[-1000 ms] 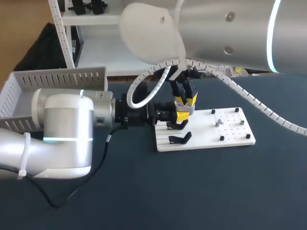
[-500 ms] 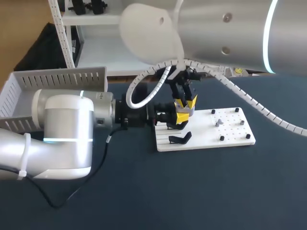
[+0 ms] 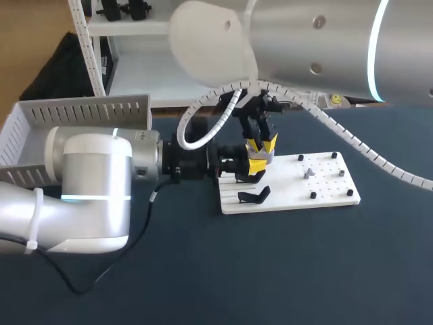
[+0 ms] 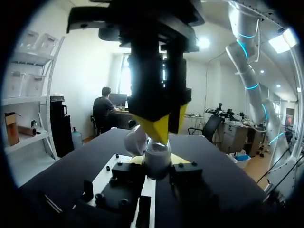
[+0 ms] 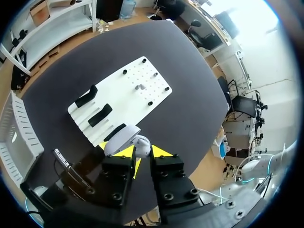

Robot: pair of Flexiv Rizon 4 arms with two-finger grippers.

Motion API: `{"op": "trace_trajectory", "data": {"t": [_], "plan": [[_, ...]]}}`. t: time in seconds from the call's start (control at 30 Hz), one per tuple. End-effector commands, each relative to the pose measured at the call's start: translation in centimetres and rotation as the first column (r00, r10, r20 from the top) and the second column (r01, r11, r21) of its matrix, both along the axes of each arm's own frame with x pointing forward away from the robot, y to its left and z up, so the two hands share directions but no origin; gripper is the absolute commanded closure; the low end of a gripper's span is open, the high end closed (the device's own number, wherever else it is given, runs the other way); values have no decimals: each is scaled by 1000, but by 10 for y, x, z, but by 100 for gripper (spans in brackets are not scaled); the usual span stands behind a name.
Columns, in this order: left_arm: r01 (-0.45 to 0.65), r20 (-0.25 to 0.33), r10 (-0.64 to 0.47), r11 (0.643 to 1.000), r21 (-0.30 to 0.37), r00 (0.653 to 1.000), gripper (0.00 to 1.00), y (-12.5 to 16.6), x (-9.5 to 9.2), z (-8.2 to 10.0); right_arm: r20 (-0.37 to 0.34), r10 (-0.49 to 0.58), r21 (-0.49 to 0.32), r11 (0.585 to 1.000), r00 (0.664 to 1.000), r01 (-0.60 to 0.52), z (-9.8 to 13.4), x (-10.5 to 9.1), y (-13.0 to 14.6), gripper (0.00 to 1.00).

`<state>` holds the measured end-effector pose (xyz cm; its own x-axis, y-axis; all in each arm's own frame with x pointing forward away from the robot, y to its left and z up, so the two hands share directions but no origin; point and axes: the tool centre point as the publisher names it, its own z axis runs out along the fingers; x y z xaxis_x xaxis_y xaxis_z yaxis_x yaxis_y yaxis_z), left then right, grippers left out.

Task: Pick up each earbud case from the left stands, insert the matching earbuds, close the lid, and place the case in the box.

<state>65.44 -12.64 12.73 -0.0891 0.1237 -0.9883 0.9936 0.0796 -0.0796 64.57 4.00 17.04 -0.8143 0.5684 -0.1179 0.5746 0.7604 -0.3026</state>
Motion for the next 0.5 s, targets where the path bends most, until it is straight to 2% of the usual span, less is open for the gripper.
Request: {"op": "trace_trajectory", "data": {"t": [0.03,0.17,0.23,0.5], "plan": [[-2,1,2,1000,-3,1000,100,-1,0,2,3,0,1,1000,1000,0,0,-1,0,80],[-2,1,2,1000,-3,1000,100,-1,0,2,5,2,2,1000,1000,-2,0,-1,1,73],[-2,1,2,1000,-3,1000,100,-1,0,2,5,1,2,1000,1000,-1,0,-1,1,65],[-2,1,2,1000,-3,1000,100,-1,0,2,22,9,31,999,1000,-9,13,-8,2,65]]}}
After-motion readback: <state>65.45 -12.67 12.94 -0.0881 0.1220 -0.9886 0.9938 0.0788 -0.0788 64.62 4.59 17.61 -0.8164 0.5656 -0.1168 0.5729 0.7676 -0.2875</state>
